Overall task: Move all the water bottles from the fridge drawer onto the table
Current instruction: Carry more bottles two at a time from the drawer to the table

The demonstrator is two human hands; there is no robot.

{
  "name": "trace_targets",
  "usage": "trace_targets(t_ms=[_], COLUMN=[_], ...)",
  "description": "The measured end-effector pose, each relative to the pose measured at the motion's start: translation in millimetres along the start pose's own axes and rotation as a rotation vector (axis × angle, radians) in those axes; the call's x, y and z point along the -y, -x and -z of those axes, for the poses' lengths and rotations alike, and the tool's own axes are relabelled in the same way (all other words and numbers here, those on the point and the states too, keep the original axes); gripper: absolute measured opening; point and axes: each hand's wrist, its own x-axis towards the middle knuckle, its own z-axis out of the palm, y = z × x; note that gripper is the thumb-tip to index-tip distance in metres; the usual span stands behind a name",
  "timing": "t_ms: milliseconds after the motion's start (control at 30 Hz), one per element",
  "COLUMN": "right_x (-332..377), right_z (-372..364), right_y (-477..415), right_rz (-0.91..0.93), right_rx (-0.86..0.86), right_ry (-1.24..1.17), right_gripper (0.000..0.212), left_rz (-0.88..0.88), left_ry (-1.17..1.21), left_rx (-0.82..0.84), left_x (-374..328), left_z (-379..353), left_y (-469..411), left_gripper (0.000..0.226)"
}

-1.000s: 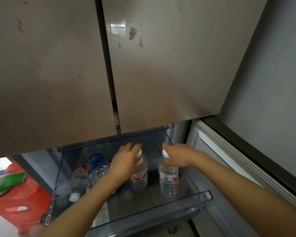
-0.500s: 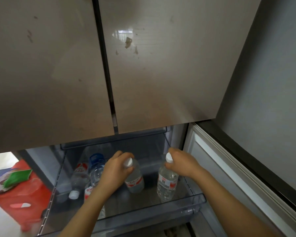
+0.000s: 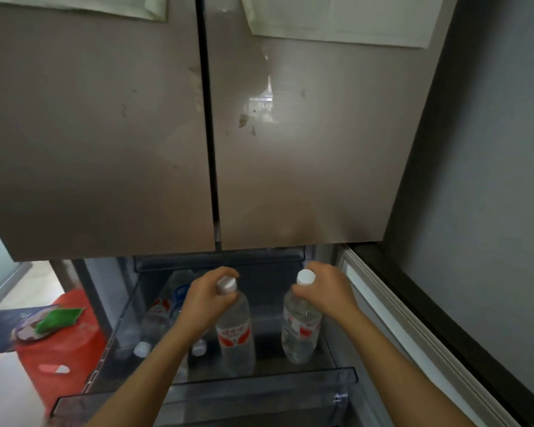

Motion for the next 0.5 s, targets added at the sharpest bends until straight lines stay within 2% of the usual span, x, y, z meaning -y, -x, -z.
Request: trace_targets(t_ms=[133, 333, 500], right_x=[22.6, 51.4, 66.0], right_z=[19.1, 48.2, 77.4], right_y=[-0.1, -3.2, -1.7], right_rz=[0.038, 0.143, 0.232], right_rx=[-0.122, -0.073, -0.042], right_ry=[-0.118, -0.114, -0.106], right_gripper=[0.02, 0.028, 0.027], left_rz=[-0.044, -0.105, -0.095], left_ry=[-0.015, -0.047, -0.065], left_rx=[-0.065, -0.135, -0.121], left_x=[-19.3, -45.6, -67.1], left_z=[10.4, 36.5, 62.6], left_y=[6.0, 11.9, 23.3], left_gripper=[0.029, 0.026, 0.025])
